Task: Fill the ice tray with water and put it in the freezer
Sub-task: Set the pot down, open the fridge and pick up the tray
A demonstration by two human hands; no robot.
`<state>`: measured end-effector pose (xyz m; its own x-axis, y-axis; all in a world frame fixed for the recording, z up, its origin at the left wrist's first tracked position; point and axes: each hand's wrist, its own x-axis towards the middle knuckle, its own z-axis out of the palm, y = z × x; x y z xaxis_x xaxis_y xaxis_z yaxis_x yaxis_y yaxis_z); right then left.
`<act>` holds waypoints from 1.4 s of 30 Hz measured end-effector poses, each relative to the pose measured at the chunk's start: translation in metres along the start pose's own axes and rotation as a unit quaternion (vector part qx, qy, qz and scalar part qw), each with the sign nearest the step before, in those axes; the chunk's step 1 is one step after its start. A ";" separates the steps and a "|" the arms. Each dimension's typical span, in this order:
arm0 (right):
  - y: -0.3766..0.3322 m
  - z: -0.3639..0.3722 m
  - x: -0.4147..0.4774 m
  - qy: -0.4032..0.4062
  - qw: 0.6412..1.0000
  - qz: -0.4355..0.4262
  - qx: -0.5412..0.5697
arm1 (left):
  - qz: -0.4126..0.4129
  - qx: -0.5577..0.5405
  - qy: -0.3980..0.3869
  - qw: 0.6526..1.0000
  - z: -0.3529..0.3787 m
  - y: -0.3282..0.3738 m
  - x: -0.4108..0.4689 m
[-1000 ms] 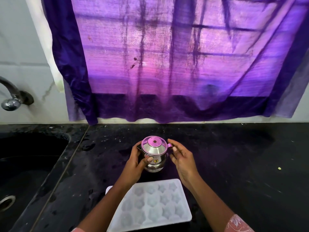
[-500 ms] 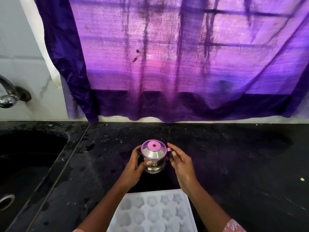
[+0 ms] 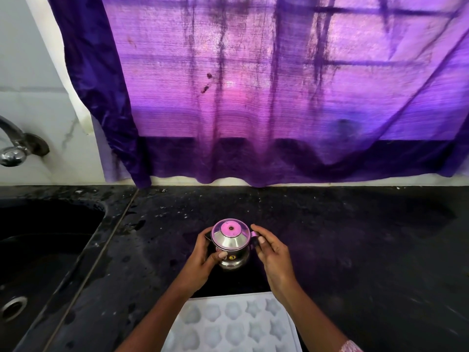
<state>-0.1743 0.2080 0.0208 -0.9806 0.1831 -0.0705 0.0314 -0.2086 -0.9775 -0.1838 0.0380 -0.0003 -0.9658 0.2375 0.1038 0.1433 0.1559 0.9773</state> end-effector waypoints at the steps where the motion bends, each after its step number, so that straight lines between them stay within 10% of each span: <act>1: 0.000 0.000 0.000 0.000 1.000 0.001 0.002 | 0.000 -0.001 -0.001 1.000 0.000 0.000 0.000; 21: -0.010 0.000 -0.009 0.030 0.989 -0.021 -0.145 | -0.082 -0.036 0.068 0.994 -0.006 0.007 -0.017; 25: -0.018 0.005 -0.013 0.018 0.921 -0.145 -0.361 | 0.004 0.119 0.140 0.983 -0.004 0.014 -0.017; 33: -0.011 0.014 -0.029 0.032 0.693 -0.249 -0.675 | 0.122 0.538 0.191 0.812 0.000 0.030 -0.027; 42: -0.010 0.029 -0.080 0.048 0.660 -0.269 -0.700 | 0.126 0.566 0.200 0.789 -0.003 0.040 -0.071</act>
<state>-0.1023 0.1672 0.0420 -0.9082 -0.0572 0.4145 -0.1019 0.9910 -0.0865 -0.1100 0.0248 0.0319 -0.8340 0.1113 0.5404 0.2243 0.9633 0.1477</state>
